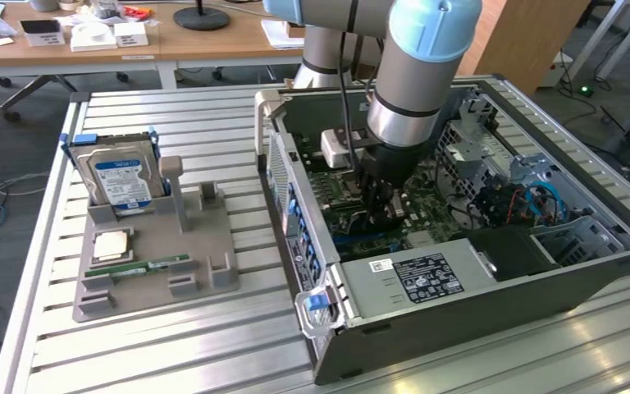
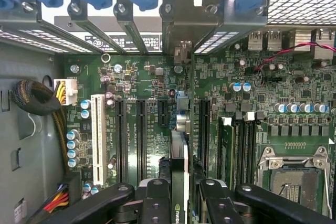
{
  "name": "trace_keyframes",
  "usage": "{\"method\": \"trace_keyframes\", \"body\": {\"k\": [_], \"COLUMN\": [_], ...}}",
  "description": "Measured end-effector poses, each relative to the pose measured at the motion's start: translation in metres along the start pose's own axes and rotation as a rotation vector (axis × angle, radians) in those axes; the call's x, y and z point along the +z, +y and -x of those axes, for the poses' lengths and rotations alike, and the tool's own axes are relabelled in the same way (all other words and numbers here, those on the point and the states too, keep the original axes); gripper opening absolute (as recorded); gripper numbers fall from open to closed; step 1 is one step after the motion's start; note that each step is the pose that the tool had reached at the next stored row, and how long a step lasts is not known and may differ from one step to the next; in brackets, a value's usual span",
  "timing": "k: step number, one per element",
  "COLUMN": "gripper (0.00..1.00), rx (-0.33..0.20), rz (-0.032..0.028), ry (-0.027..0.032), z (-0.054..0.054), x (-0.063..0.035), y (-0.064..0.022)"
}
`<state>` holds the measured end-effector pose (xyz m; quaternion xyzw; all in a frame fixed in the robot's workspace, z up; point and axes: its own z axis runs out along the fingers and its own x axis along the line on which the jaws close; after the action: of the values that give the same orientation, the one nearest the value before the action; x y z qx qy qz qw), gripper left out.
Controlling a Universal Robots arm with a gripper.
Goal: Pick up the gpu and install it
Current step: 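Insert the gpu into the slot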
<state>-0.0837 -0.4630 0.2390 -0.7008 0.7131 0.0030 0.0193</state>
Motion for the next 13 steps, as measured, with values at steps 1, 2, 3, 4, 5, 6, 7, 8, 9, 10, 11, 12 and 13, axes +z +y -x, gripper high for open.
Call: {"method": "trace_keyframes", "body": {"k": [1,2,3,4,5,6,7,8,9,10,11,12,13], "gripper": [0.26,0.26,0.26,0.26,0.26,0.26,0.26,0.26,0.26,0.26,0.26,0.26,0.26], "rx": [0.000,0.000,0.000,0.000,0.000,0.000,0.000,0.000,0.000,0.000,0.000,0.000,0.000], "rz": [-0.0002,-0.0003,-0.0003,-0.0004,-0.0004,-0.0004,-0.0004,-0.0005,-0.0007,-0.0009,-0.0011,-0.0013,-0.0015], "ry": [0.0000,0.0000,0.0000,0.0000,0.0000,0.0000,0.0000,0.0000,0.0001,0.0001,0.0000,0.0000,0.0000], "z": [0.0000,0.0000,0.0000,0.0000,0.0000,0.0000,0.0000,0.0000,0.0000,0.0000,0.0000,0.0000,0.0000], "x": [0.0000,0.0000,0.0000,0.0000,0.0000,0.0000,0.0000,0.0000,0.0000,0.0000,0.0000,0.0000,0.0000], "y": [0.0001,0.0002,0.0002,0.0003,0.0003,0.0003,0.0003,0.0004,0.0005,0.0006,0.0006,0.0008,0.0008]}}
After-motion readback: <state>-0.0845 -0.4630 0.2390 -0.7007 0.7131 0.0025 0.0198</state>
